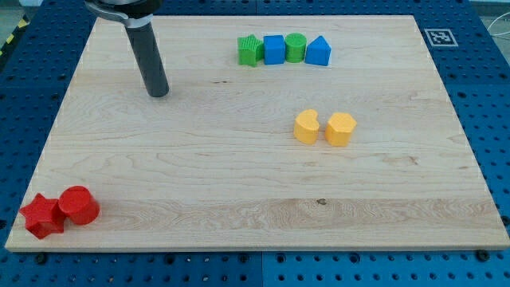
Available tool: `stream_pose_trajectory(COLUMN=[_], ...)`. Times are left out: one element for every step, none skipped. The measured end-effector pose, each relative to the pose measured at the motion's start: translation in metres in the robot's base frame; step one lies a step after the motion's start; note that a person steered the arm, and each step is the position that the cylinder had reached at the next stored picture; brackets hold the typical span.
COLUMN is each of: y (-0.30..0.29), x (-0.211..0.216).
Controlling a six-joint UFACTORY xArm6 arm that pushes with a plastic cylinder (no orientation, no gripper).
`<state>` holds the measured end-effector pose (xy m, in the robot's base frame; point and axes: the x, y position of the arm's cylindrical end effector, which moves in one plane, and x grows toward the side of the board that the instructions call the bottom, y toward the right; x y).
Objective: Push the green star towards bottom left
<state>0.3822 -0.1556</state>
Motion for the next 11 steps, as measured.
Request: stream_pose_trajectory(y=[0.003, 0.015, 0.053, 0.107, 0.141, 0.150, 0.141, 0.138, 0.138, 0.138, 0.139], x=[-0.032, -0.097, -0.136, -0.147, -0.151, -0.143, -0.122, -0.105, -0.091, -0.073, -0.051])
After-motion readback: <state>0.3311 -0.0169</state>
